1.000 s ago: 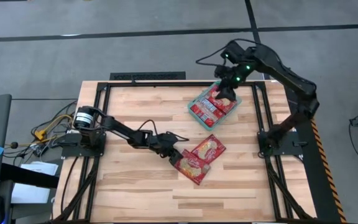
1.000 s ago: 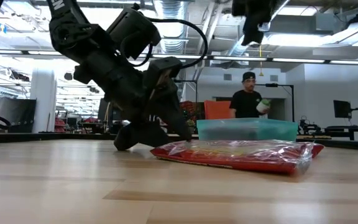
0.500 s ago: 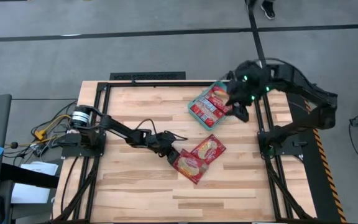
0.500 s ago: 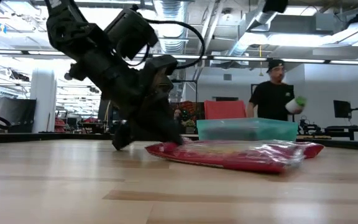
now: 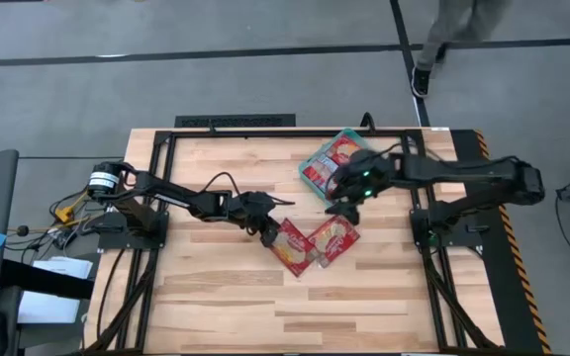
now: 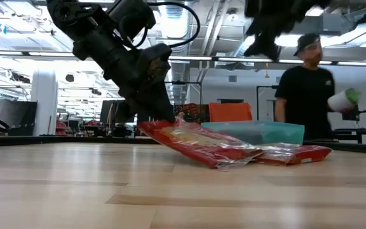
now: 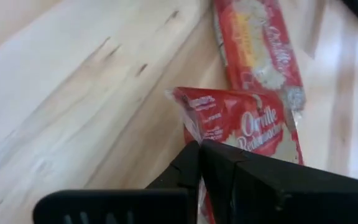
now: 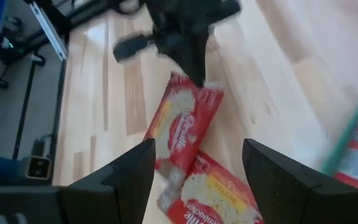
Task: Sort popcorn bags into baskets
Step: Put the red popcorn bag into the green bin
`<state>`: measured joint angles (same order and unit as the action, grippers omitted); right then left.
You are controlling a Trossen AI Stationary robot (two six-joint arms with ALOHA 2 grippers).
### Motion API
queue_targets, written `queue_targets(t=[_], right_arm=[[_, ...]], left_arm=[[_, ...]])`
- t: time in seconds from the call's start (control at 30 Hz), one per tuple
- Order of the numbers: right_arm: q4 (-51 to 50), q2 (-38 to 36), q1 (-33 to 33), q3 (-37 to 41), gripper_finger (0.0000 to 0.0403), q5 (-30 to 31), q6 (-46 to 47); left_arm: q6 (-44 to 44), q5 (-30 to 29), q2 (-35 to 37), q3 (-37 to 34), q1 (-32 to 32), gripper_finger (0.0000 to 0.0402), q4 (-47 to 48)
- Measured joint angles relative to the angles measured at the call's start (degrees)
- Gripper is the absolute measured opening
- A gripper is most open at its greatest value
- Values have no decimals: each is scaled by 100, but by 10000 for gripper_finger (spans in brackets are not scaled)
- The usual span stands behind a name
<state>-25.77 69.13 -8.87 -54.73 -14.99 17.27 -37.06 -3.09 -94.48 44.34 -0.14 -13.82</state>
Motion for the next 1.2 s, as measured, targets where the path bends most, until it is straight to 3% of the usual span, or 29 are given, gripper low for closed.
queue_targets(t=[0.17,0.57,1.07,1.2], right_arm=[[893,752,-49,244,265,-111,-188],[2236,2454,-452,249,265,-1384,-271],[3457,3498,-411,244,264,-2034,-211],[3587,3655,-309,204,230,-2256,-214]], left_arm=[[200,4,89,12,-7,0,3],[387,-199,435,14,-7,0,84],[494,-369,570,13,92,0,38],[495,-382,570,13,132,0,26]])
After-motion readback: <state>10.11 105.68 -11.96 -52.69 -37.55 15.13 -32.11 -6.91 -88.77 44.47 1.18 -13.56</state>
